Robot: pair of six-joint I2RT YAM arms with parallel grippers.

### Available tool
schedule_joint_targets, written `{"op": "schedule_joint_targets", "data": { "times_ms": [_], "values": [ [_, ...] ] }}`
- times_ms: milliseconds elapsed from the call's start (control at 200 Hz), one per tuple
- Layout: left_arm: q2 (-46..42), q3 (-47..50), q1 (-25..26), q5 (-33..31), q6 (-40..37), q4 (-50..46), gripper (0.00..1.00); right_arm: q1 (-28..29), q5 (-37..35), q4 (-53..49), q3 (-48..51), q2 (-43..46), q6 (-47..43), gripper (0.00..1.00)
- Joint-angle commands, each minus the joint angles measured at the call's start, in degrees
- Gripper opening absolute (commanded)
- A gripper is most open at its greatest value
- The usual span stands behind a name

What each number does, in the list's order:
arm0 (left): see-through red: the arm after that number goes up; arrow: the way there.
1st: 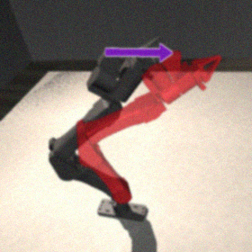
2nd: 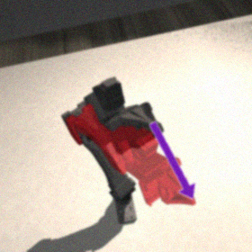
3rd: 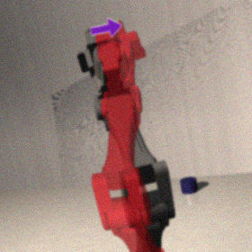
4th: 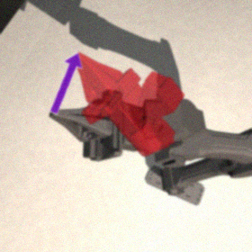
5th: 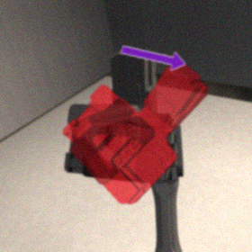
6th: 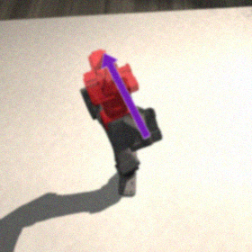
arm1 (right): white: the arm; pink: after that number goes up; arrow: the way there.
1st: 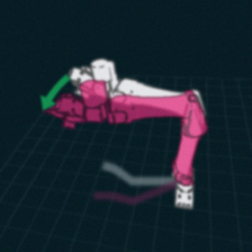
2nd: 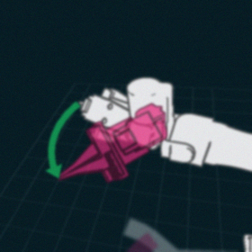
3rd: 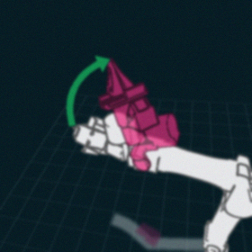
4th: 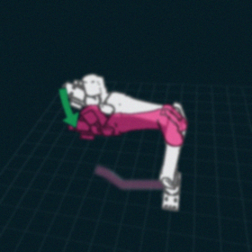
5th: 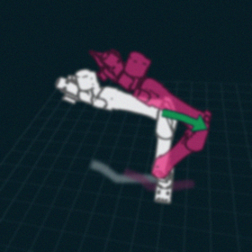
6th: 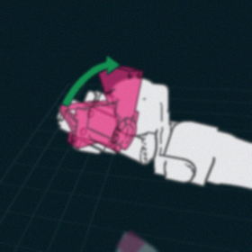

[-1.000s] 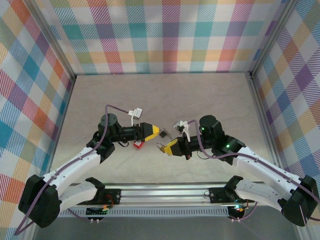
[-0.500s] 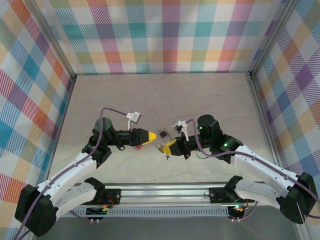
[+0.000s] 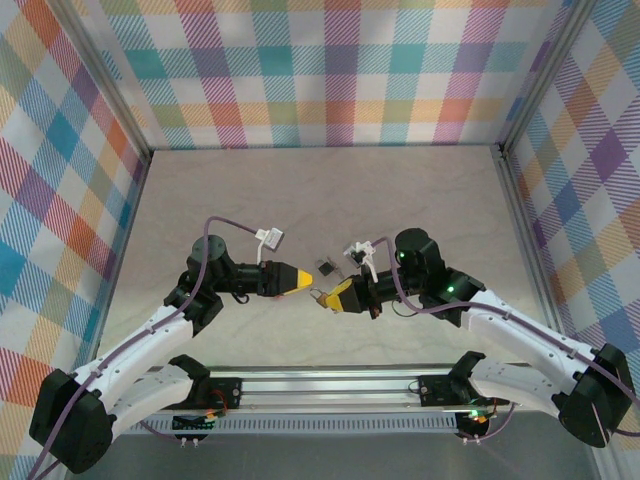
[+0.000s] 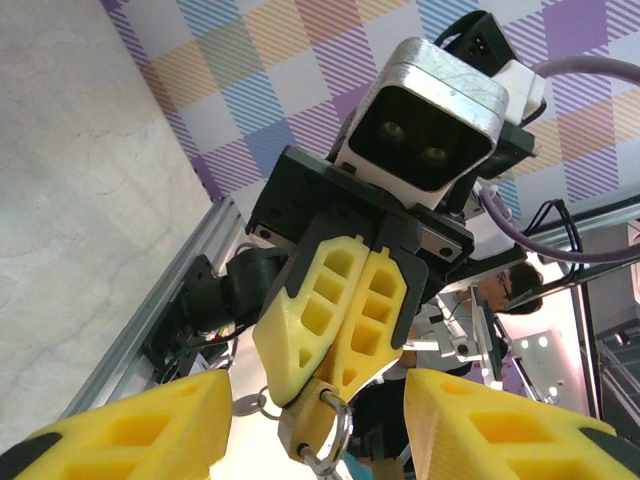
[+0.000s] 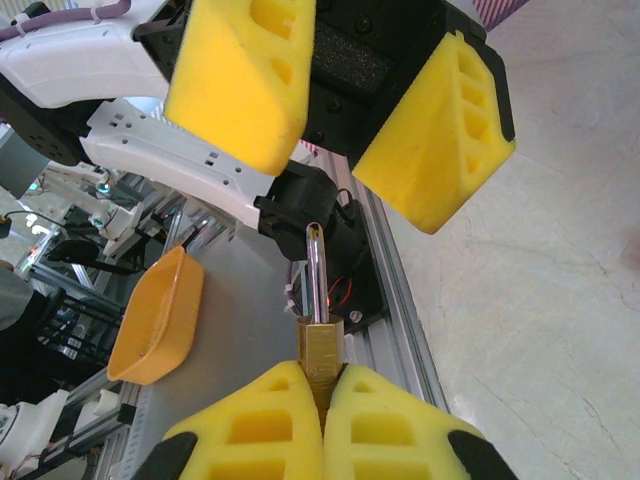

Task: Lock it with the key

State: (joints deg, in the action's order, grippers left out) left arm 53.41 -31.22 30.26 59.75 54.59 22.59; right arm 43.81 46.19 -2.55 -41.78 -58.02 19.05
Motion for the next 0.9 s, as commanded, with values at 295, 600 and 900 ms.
{"op": "schedule_joint_targets", "data": {
  "times_ms": [295,600,900],
  "values": [
    [-1.7,-1.51,2.43,2.61,-5.94,-5.58,0.5,-0.92,3.99,1.67,-3.86,-2.08,0.79,0.0],
    [-1.73,-2.62,2.87,1.92,-9.03,-9.55,0.48,-1.02,4.55,0.96,-4.23,-3.45,0.46,0.0],
    [-2.72,-3.41,2.87,0.79,-10.91,-11.7,0.47,-1.05,6.03,0.81,-3.94,-4.64,0.26,0.0]
  ]
}}
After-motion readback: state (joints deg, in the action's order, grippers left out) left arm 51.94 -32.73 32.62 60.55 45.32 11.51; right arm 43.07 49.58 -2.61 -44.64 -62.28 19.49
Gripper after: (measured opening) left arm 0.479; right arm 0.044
